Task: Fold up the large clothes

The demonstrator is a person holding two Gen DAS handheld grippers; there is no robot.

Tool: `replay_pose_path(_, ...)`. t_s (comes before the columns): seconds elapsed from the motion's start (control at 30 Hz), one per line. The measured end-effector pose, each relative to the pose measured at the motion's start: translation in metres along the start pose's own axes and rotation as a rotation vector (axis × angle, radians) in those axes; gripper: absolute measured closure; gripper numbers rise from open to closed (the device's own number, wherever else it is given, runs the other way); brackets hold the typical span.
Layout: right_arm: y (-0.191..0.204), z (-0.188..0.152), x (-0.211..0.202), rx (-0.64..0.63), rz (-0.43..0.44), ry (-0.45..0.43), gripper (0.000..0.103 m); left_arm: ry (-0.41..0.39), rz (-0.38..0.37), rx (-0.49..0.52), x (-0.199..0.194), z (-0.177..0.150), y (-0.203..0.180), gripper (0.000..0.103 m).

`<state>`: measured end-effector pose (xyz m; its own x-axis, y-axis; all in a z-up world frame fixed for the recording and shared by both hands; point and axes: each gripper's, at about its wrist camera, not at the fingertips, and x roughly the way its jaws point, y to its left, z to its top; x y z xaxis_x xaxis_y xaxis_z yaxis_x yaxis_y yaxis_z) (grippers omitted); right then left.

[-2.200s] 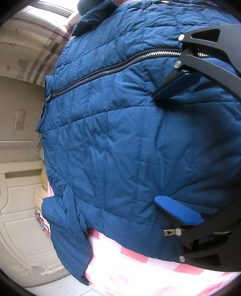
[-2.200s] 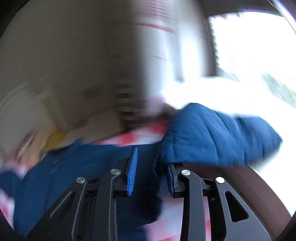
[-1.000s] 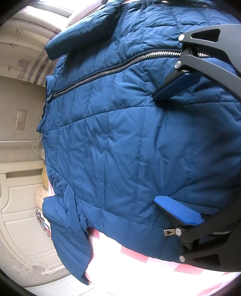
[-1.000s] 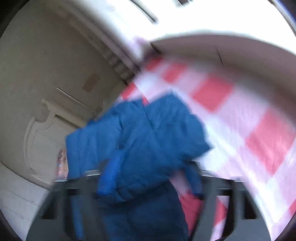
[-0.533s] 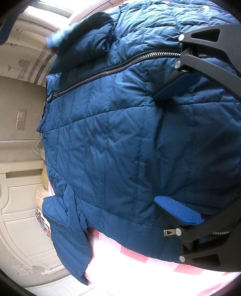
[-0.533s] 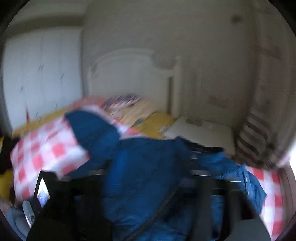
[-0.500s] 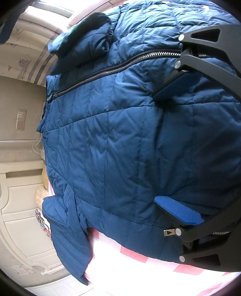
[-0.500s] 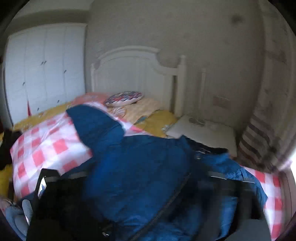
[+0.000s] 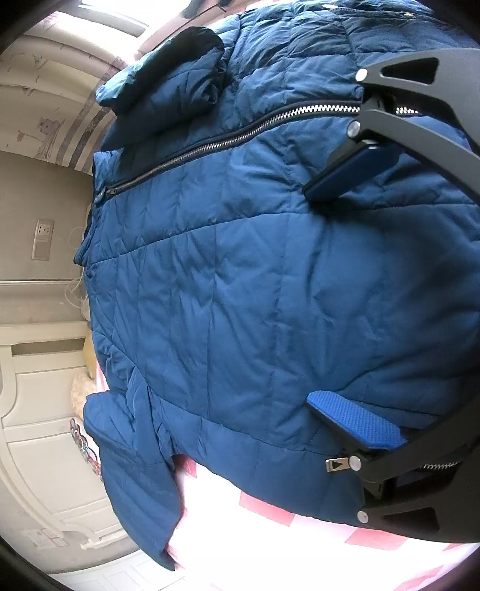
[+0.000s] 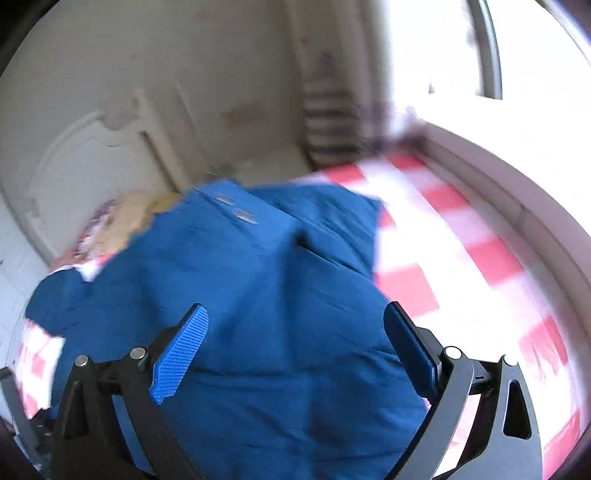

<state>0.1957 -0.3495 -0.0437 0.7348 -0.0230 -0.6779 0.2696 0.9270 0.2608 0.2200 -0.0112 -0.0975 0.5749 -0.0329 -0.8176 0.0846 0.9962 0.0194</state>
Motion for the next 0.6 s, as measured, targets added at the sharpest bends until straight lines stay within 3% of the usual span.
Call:
replay_pose_path(0.1,-0.005,-0.012,0.022,-0.028,-0.052,0.051,0.011,0.038,-0.013,0.040,-0.002,0.002,-0.005,0.002)
replay_pose_path(0.2,0.009,-0.015,0.030,-0.084,-0.085,0.066,0.007,0.081,-0.108,0.055,-0.010,0.014,-0.012,0.003)
replay_pose_path(0.33,0.005,-0.016,0.036,-0.086,-0.070,0.080,0.006,0.027,-0.171,0.078,-0.031,0.053,-0.039,0.003)
replay_pose_path(0.47,0.001,-0.015,0.034,-0.076,-0.053,0.079,0.006,0.028,-0.333,0.055,-0.029,0.108,-0.075,0.003)
replay_pose_path(0.6,-0.001,-0.015,0.035,-0.076,-0.050,0.079,0.006,0.051,-0.469,-0.035,-0.001,0.151,-0.104,0.007)
